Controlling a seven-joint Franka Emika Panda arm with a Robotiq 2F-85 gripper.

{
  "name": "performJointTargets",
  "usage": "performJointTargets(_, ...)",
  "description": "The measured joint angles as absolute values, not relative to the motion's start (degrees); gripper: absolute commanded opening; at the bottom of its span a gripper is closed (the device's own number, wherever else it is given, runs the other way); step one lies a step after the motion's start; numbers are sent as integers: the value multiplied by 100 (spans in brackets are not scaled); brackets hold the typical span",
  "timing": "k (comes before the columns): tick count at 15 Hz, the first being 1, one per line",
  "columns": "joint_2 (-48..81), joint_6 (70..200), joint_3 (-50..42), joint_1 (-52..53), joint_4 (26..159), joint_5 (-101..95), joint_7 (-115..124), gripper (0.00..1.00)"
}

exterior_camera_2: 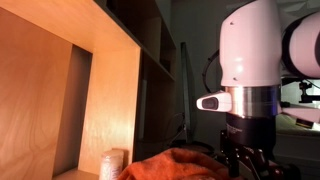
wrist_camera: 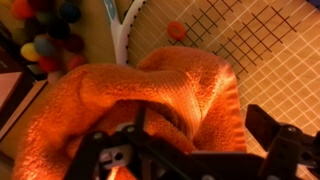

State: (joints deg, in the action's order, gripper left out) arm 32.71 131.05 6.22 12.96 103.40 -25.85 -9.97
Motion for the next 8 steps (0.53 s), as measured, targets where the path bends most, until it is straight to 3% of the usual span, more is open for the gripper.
performJointTargets(8, 3326, 13163, 412, 1296, 10316, -2859, -1010, 100)
